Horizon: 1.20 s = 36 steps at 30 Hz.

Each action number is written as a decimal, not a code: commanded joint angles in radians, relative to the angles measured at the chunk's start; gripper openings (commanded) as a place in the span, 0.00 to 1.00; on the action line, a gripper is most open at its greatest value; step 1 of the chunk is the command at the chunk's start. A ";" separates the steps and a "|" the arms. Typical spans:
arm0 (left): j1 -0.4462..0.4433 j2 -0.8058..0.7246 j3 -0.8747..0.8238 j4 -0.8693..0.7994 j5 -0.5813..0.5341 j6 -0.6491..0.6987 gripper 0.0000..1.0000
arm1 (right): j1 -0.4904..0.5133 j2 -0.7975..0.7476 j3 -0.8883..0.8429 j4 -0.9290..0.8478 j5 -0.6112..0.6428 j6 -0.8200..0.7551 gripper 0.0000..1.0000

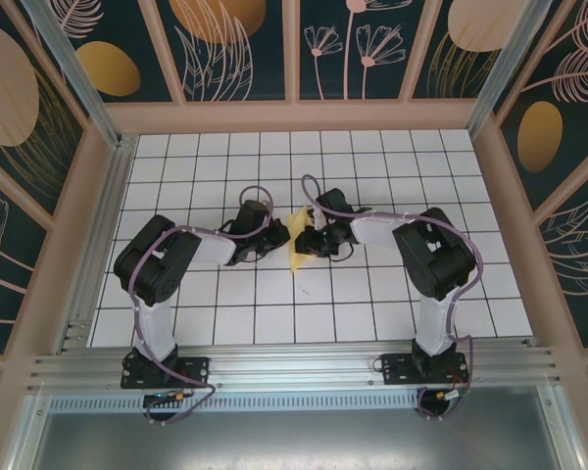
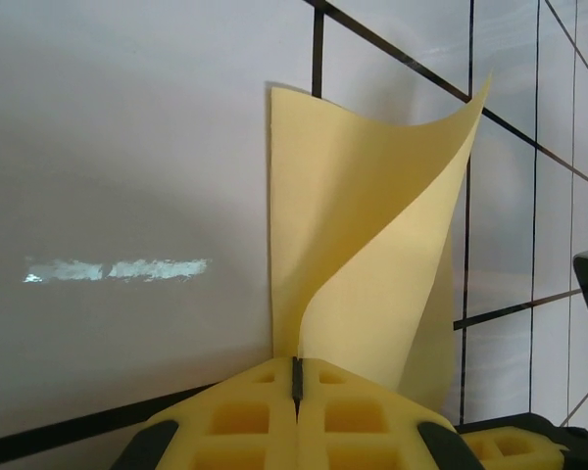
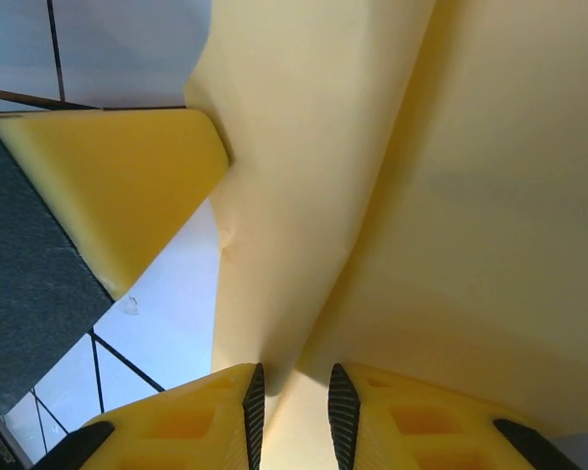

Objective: Fold a paper plane with a square sheet of paper (pick it up from the middle)
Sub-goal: Fourth fold the wing at the center of the table.

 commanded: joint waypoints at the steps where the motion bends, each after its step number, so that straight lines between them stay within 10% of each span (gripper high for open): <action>1: 0.002 0.009 0.049 -0.048 -0.048 0.036 0.00 | 0.012 0.101 -0.027 -0.102 0.177 -0.011 0.29; 9: 0.003 0.048 0.078 -0.060 -0.032 0.034 0.00 | 0.028 0.131 -0.042 -0.110 0.222 0.009 0.32; 19: 0.002 0.006 0.007 0.004 0.013 0.004 0.00 | -0.029 0.026 -0.139 0.097 -0.030 0.067 0.44; 36: 0.003 -0.014 -0.056 0.071 0.034 -0.029 0.00 | 0.036 0.012 -0.074 -0.019 0.190 -0.014 0.42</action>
